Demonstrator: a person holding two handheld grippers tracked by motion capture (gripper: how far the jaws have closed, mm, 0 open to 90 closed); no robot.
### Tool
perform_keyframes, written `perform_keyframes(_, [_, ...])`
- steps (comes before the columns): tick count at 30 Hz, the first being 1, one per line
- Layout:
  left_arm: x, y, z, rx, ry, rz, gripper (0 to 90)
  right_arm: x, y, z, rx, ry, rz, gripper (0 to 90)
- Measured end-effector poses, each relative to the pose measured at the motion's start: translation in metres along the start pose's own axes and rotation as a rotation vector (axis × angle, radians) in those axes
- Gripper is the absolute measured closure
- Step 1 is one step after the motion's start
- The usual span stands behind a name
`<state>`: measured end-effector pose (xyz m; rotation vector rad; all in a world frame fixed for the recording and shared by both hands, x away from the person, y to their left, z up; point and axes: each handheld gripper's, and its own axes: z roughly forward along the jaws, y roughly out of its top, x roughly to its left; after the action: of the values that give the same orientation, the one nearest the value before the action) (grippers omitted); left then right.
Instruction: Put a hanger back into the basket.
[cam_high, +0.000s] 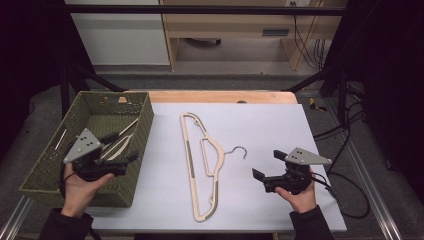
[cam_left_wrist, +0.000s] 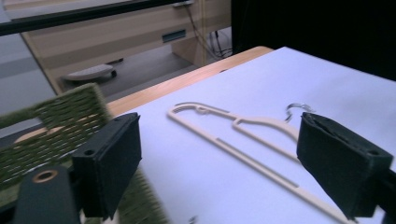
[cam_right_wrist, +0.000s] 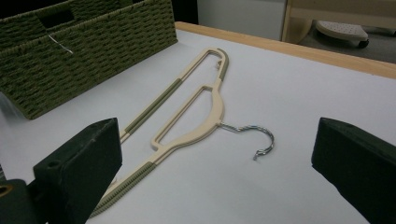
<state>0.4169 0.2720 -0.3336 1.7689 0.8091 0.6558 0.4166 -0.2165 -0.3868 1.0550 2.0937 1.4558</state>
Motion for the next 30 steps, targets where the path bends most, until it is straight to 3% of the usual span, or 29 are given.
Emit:
perform_keyframes(5, [-0.020, -0.008, 0.009, -0.030, -0.037, -0.023, 11.9, 0.009, 0.000, 0.008, 0.016, 0.013, 0.002, 2.4])
perform_keyframes(10, [-0.028, -0.018, 0.015, -0.024, -0.060, -0.028, 10.8, 0.019, -0.002, 0.024, 0.048, 0.025, -0.006, 2.5])
perform_keyframes(20, [-0.019, -0.027, 0.006, -0.018, -0.064, -0.045, 8.1, 0.044, -0.003, 0.064, 0.114, 0.039, 0.011, 5.3])
perform_keyframes(24, [-0.015, -0.027, 0.002, -0.027, -0.056, -0.054, 7.7, 0.054, -0.007, 0.081, 0.167, 0.032, 0.008, 6.9])
perform_keyframes(26, [-0.014, -0.027, 0.001, -0.026, -0.056, -0.053, 7.6, 0.058, -0.010, 0.089, 0.187, 0.042, 0.036, 7.9])
perform_keyframes(30, [-0.011, -0.028, 0.000, -0.021, -0.049, -0.048, 6.7, 0.063, -0.017, 0.104, 0.229, 0.031, 0.017, 9.7])
